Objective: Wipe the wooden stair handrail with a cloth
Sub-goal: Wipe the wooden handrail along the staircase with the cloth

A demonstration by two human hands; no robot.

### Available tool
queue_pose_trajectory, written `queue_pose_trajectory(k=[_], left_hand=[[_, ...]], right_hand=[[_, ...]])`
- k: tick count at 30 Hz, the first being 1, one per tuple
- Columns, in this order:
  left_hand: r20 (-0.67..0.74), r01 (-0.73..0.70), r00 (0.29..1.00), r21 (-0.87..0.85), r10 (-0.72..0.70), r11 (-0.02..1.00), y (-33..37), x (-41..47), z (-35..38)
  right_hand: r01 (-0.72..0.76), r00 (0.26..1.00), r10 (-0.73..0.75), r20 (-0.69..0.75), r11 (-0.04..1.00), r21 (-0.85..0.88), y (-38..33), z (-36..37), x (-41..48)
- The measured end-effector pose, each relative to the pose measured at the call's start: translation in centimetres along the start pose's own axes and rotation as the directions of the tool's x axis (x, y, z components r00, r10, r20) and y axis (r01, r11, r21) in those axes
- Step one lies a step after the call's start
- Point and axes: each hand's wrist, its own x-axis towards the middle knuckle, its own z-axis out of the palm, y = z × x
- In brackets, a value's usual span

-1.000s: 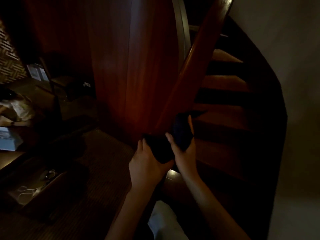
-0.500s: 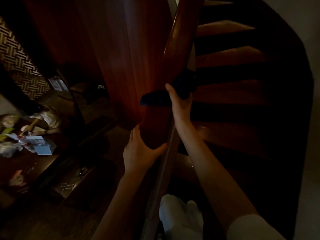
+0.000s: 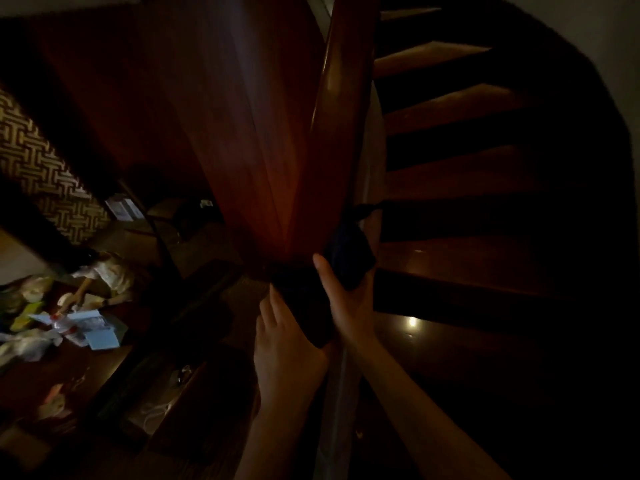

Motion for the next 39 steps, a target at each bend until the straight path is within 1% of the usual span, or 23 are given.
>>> queue_pose_trajectory(k=[3,5,6,8,11,13,15,17,20,21,24,26,28,30,31,33,35,36,37,39], left_hand=[[-0.004,-0.016,1.0,0.018,0.016,1.0,-2.8,-2.4,1.5],[0.008,-0.015,1.0,0.028,0.015,0.999,-4.5,-4.0,1.8],[0.029,-0.02,0.999,0.038,0.019,0.999,-5.1,-4.9,1.6],[0.062,-0.035,0.998,0.063,0.031,0.997,-5.6,-6.3,0.8],[0.054,-0.049,0.997,0.065,0.046,0.997,-6.0,-8.6,0.4],[0.072,-0.029,0.997,0.095,0.022,0.995,-6.5,-9.8,0.5],[0.076,0.035,0.996,0.062,-0.039,0.998,-6.6,-10.4,0.5],[0.035,0.068,0.997,0.0,-0.068,0.998,-6.7,-10.9,0.6],[-0.009,0.049,0.999,-0.013,-0.049,0.999,-7.3,-12.7,0.8],[-0.026,0.053,0.998,-0.024,-0.054,0.998,-7.8,-13.3,1.0],[-0.054,0.05,0.997,-0.065,-0.054,0.997,-9.7,-15.6,1.2],[-0.067,-0.011,0.998,-0.071,0.006,0.997,-11.1,-17.0,1.5],[-0.067,-0.082,0.994,-0.015,0.081,0.997,-12.3,-18.1,1.9],[-0.034,-0.074,0.997,0.004,0.074,0.997,-13.3,-19.1,2.3],[-0.007,-0.041,0.999,-0.011,0.041,0.999,-13.7,-19.4,2.2],[0.031,0.023,0.999,-0.072,-0.021,0.997,-13.9,-19.9,1.8],[0.004,0.025,1.0,-0.124,-0.025,0.992,-14.1,-20.2,1.6],[-0.018,0.012,1.0,-0.136,-0.015,0.991,-14.1,-20.4,1.6],[-0.035,0.004,0.999,-0.149,-0.01,0.989,-14.1,-20.7,1.6],[-0.067,-0.007,0.998,-0.171,-0.005,0.985,-14.3,-21.0,1.6]], right_hand=[[0.065,0.996,-0.068,0.062,0.997,0.046,2.6,-1.0,-2.8],[0.069,0.989,-0.083,0.12,0.991,0.117,4.5,-1.3,-4.6],[0.045,0.988,-0.066,0.141,0.988,0.147,5.5,-1.4,-5.8],[-0.015,0.991,-0.001,0.133,0.992,0.125,5.9,-1.3,-8.4],[0.016,0.991,-0.028,0.128,0.996,0.092,6.5,-1.5,-12.1],[0.045,0.988,-0.053,0.146,0.997,0.06,6.7,-1.5,-12.9],[0.082,0.985,-0.083,0.152,0.997,0.015,6.2,-1.4,-11.5],[0.106,0.987,-0.106,0.118,0.994,0.005,4.9,-1.0,-8.6],[0.015,0.999,-0.017,0.049,0.999,0.042,2.1,-0.4,-5.2],[0.026,0.999,-0.027,0.032,0.999,0.044,1.7,-0.1,-5.5],[0.109,0.992,-0.108,0.059,0.994,-0.029,4.7,-0.5,-10.9],[0.123,0.988,-0.12,0.1,0.992,-0.033,8.0,-1.5,-17.2],[0.108,0.984,-0.097,0.147,0.992,-0.07,10.3,-2.2,-21.6],[0.067,0.983,-0.045,0.178,0.991,-0.118,10.7,-2.3,-22.1],[0.087,0.984,-0.06,0.166,0.983,-0.16,10.1,-2.1,-21.1],[0.183,0.982,-0.165,0.086,0.944,-0.273,7.8,-1.2,-17.9],[0.281,0.956,-0.291,0.038,0.869,-0.406,5.1,0.1,-14.0],[0.304,0.943,-0.332,0.028,0.826,-0.475,4.0,0.7,-12.3],[0.318,0.93,-0.367,0.027,0.763,-0.562,3.1,1.2,-11.0],[0.342,0.901,-0.426,0.08,0.586,-0.734,2.5,1.6,-9.9]])
